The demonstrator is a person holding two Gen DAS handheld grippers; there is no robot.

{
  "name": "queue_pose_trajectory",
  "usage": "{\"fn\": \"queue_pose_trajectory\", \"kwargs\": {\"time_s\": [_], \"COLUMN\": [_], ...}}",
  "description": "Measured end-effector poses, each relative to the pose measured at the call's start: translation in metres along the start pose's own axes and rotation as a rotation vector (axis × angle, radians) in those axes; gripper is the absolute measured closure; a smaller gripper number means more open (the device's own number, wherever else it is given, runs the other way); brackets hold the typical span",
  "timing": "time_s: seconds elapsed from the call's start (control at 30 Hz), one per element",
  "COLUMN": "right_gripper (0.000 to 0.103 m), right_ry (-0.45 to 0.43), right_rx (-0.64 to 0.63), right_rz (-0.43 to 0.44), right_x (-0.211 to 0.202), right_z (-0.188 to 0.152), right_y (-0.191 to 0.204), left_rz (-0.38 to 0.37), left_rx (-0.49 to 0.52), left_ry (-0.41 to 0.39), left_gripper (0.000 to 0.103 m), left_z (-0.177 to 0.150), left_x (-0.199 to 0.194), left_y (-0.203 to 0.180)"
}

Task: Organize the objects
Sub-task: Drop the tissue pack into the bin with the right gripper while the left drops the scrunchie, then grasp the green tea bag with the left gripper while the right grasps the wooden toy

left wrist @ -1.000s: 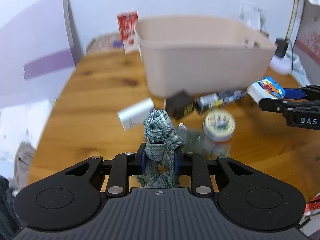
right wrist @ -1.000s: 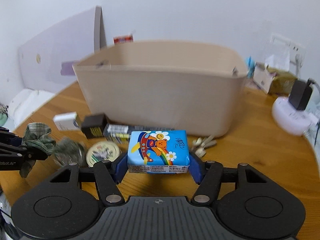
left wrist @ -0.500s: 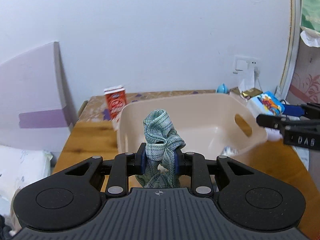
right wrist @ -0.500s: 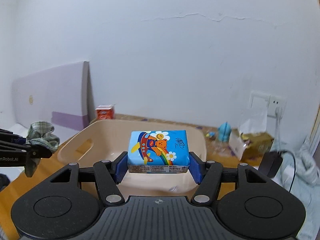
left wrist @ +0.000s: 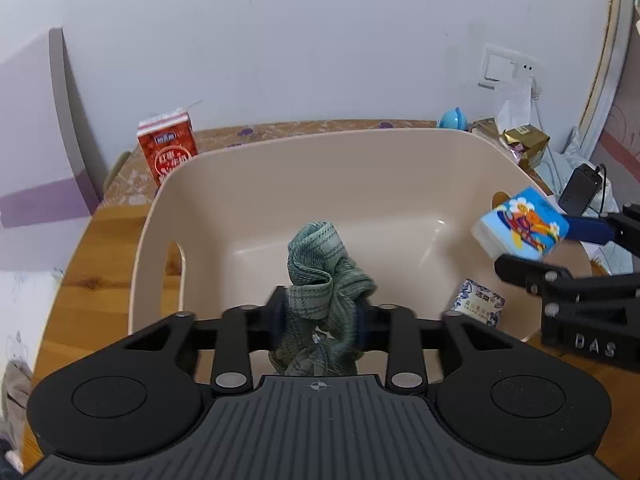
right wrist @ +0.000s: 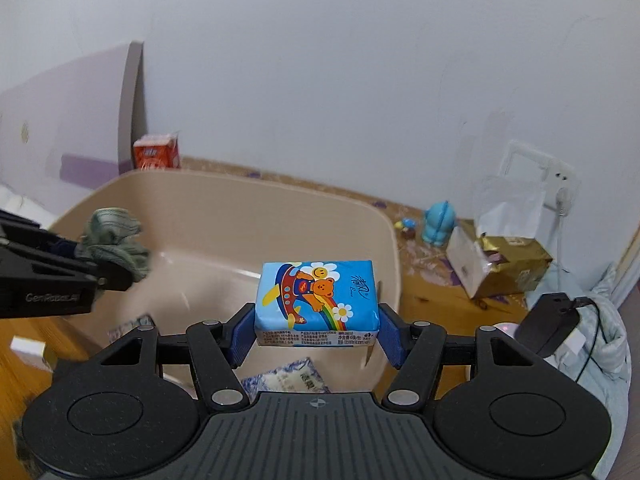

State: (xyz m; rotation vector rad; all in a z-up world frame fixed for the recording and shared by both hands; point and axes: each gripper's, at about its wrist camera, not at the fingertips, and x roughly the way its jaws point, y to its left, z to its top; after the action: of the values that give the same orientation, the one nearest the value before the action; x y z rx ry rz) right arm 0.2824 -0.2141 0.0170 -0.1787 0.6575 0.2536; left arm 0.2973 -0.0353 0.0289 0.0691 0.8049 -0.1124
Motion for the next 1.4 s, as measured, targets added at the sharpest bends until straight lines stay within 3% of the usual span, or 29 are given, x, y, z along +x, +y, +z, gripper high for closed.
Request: {"fn": "queue_pose_trajectory", "kwargs": {"time_s": [0.07, 0.17, 0.27, 0.5, 0.67, 0.9, 1.07, 1.4], "right_gripper": [0.035, 0.030, 0.017, 0.003, 0.000, 0.000, 0.000, 0.001], "right_ry": [0.009, -0.013, -0.049, -0.120, -0.124, -0.078, -0.011, 0.083], "right_rx": [-0.001, 0.000, 0.007, 0.016, -0.023, -0.050, -0.045, -0.002], "right_rz": [0.000, 0.003, -0.002, 0.015, 0.023, 0.044, 0.056, 0.039], "right_x": [0.000, -0.011, -0.030, -0.082, -0.110, -0.117, -0.097, -0.042], "right_z": [-0.002, -0.005, -0.008, -0.018, -0.034, -0.061, -0.083, -0.119], "right_y": [0.002, 0.003, 0.001, 0.000, 0.007, 0.018, 0.023, 0.028], "left_rz": [0.020, 0.032, 0.064, 0.102, 0.101, 0.085, 0.102, 0.056], "left_rx": [-0.006, -0.005, -0.036, -0.018, -0.025, -0.040, -0.039, -0.113], "left_ry": [-0.004, -0.032, -0.097, -0.143, -0.137, -0.050, -0.005, 0.131], "left_gripper": [0.044, 0.035, 0.029, 0.025, 0.021, 0.020, 0.020, 0.020], "left_z": [-0.005, -0.010, -0.016, -0.042, -0.072, -0.112, -0.139, -0.163], "left_x": [-0.004, -0.020, -0.042, -0.084, -0.108, -0.112, -0.099, -0.052], "left_y": [0.000, 0.000, 0.002, 0.000, 0.005, 0.009, 0.008, 0.010]}}
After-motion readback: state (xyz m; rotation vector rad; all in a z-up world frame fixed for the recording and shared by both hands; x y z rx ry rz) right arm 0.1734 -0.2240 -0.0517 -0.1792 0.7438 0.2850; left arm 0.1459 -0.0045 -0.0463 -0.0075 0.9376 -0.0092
